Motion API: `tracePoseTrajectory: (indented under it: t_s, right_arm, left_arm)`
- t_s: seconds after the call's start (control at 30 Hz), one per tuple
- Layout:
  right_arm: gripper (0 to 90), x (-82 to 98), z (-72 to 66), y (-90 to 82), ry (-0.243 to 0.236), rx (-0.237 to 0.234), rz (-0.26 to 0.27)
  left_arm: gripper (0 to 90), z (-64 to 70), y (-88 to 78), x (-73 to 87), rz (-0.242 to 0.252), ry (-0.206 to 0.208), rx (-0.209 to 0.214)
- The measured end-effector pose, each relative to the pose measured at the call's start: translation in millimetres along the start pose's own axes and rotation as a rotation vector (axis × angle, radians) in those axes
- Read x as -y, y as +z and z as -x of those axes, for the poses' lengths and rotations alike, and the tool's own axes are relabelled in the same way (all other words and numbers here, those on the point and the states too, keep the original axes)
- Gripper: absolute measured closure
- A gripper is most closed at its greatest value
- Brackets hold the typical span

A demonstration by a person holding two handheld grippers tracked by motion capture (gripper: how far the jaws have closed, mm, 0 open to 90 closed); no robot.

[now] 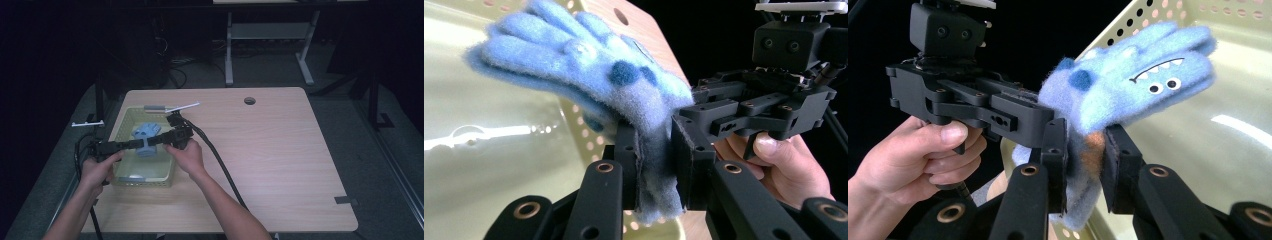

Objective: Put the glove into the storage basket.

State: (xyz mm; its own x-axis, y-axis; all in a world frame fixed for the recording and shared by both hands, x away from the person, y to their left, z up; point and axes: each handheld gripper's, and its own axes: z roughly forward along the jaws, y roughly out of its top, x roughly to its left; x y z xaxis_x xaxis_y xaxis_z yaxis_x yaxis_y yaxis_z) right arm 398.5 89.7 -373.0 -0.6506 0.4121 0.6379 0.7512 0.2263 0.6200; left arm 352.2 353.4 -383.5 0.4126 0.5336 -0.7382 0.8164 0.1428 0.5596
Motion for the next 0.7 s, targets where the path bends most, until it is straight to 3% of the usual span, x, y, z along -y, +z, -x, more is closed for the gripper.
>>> tracePoseTrajectory:
  t_s: [0.7]
  right_arm:
    - [73.6,8.2,16.2,26.7,0.036,0.018,-0.047]
  left_arm:
    - [76.1,-16.2,6.0,-1.2,-0.104,0.006,-0.101]
